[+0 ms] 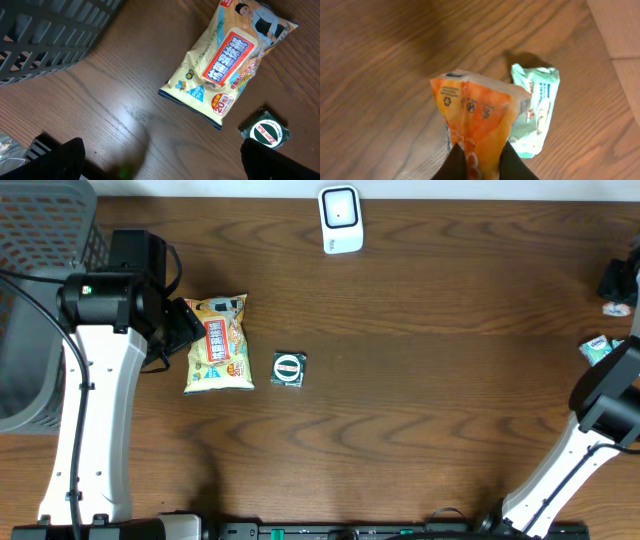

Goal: Scan the item barcode
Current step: 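Carry the orange box to the right edge and release it, then reach the right gripper to the yellow wipes pack and grasp it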

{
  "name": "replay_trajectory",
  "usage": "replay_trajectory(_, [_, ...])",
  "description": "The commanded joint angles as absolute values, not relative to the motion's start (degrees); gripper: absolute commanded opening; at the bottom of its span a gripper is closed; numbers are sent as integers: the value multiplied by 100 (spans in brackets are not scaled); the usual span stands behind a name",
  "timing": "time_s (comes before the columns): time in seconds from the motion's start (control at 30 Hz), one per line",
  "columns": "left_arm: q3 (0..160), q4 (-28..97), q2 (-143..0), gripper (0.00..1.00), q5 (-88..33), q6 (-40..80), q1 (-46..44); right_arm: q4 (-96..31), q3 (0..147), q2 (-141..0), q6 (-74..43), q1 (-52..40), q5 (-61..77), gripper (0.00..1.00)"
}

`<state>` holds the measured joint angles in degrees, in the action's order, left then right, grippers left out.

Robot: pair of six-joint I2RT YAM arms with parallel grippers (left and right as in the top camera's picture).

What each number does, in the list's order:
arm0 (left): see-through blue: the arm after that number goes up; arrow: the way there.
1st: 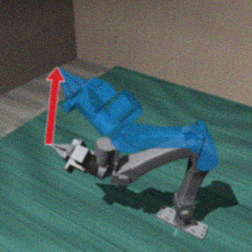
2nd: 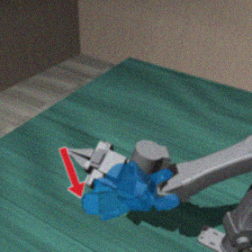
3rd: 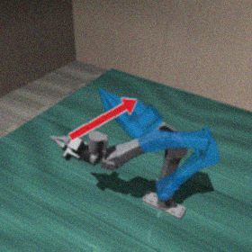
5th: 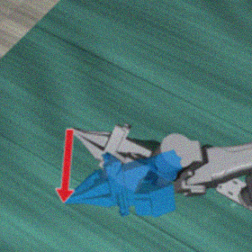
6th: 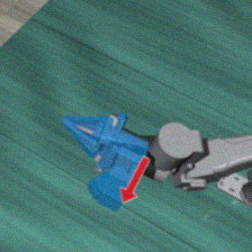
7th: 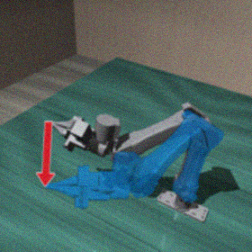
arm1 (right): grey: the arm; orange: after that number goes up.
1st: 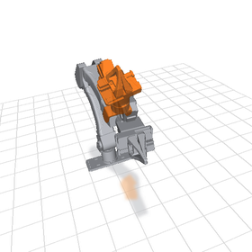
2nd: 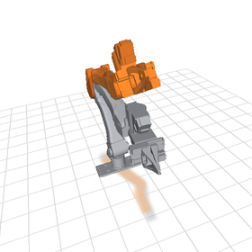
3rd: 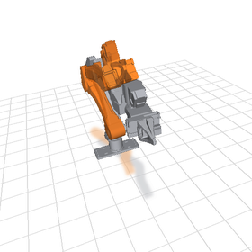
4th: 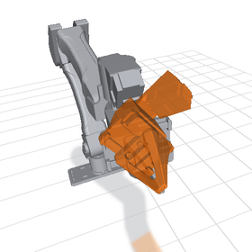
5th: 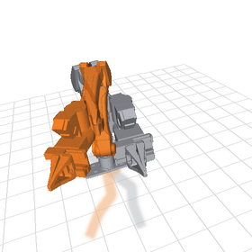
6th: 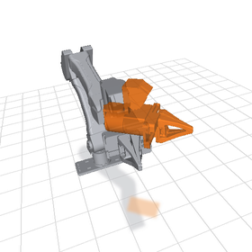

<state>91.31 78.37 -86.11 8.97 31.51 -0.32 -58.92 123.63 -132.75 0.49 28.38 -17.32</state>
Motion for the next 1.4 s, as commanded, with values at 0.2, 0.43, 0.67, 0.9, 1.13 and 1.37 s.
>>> replay_trajectory(0.2, [9131,7861,-8611,98,950,3181,-12,-5922,12307,-13482,-40,2936,-1719,20])
replay_trajectory(0.43, [9131,7861,-8611,98,950,3183,-12,-6213,12304,-13480,-40,2923,-1656,29])
replay_trajectory(0.67, [9131,7861,-8611,98,950,3181,-12,-6272,12311,-13292,-38,2683,-158,33])
replay_trajectory(0.9, [9131,7861,-8611,98,950,3181,-12,-6082,12313,-13069,-38,1949,2661,52])
replay_trajectory(1.13, [9131,7861,-8611,98,950,3183,-12,-5789,12311,-13085,-14,718,4466,71])
replay_trajectory(1.37, [9131,7861,-8611,98,950,3183,-12,-5352,12309,-13087,21,-895,3881,77])
